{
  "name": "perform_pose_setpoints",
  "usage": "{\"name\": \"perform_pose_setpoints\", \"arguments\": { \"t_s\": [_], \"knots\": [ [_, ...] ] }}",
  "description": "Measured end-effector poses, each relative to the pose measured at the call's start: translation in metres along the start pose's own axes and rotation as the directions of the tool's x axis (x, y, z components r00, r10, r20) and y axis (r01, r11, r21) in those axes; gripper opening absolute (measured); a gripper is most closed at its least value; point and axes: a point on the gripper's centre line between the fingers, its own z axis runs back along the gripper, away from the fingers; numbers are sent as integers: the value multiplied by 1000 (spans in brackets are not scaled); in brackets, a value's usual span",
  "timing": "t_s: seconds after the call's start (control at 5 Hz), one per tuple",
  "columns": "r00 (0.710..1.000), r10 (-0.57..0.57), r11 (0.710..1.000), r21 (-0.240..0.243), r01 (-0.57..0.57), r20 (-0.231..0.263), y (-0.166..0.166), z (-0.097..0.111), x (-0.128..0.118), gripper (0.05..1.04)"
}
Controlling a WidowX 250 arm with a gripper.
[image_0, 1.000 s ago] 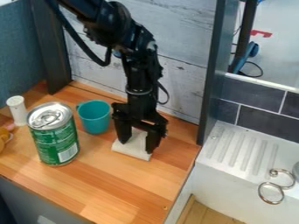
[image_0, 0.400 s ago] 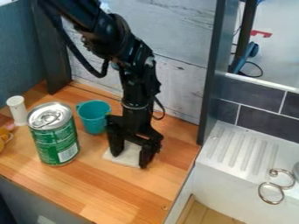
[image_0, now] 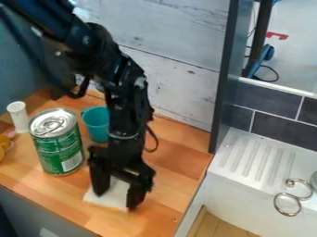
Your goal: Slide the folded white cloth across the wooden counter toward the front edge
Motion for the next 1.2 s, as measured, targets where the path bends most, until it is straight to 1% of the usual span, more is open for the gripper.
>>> {"name": "perform_pose_setpoints", "arguments": {
  "t_s": [0.2,0.4,0.6,0.8,1.0,1.2],
  "knots": [
    [999,-9,1000,-27,8,-39,-15,-3,-38,1000],
    [999,-27,999,-41,26,-27,-18,-6,-40,1000],
    [998,-53,998,-25,53,13,-13,5,-29,1000],
    [991,0,1000,17,-3,133,6,52,-26,1000],
    [987,14,998,50,-22,158,14,84,-39,1000],
    [990,-10,997,82,-1,144,21,109,-47,1000]
  ]
}}
